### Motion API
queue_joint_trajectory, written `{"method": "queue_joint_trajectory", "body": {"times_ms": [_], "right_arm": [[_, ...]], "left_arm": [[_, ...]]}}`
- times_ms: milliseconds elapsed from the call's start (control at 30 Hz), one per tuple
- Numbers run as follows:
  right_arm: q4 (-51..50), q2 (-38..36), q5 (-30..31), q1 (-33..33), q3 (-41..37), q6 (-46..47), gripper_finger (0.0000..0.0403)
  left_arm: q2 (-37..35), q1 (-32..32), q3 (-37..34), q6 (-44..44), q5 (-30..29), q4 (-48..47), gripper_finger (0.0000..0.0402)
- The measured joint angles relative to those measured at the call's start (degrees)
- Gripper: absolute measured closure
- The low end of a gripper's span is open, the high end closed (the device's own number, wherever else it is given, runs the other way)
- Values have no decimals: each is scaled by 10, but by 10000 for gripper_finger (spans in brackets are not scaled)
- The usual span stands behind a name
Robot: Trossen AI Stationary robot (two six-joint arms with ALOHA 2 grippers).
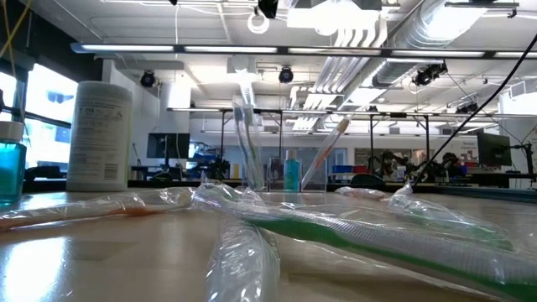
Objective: Pick & Place toothbrushing station
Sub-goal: Put the right purple toothbrush into the transparent organizer
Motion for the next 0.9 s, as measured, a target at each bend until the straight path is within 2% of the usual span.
{"method": "queue_joint_trajectory", "body": {"times_ms": [67,200,567,700,833,900], "right_arm": [[-5,0,-3,0,0,-12,384],[-9,0,-3,0,0,-15,375],[-18,1,3,0,0,-24,384],[-38,-1,55,1,0,-21,384],[-112,-23,91,4,0,37,384],[-163,-40,94,1,0,87,384]], "left_arm": [[0,1,0,11,0,-1,384],[0,1,0,14,0,-6,378],[-1,1,0,-7,-2,-20,246],[-1,2,0,-38,-22,-29,196],[-8,2,1,-40,-40,-78,166],[-16,2,1,-43,-75,-108,162]]}}
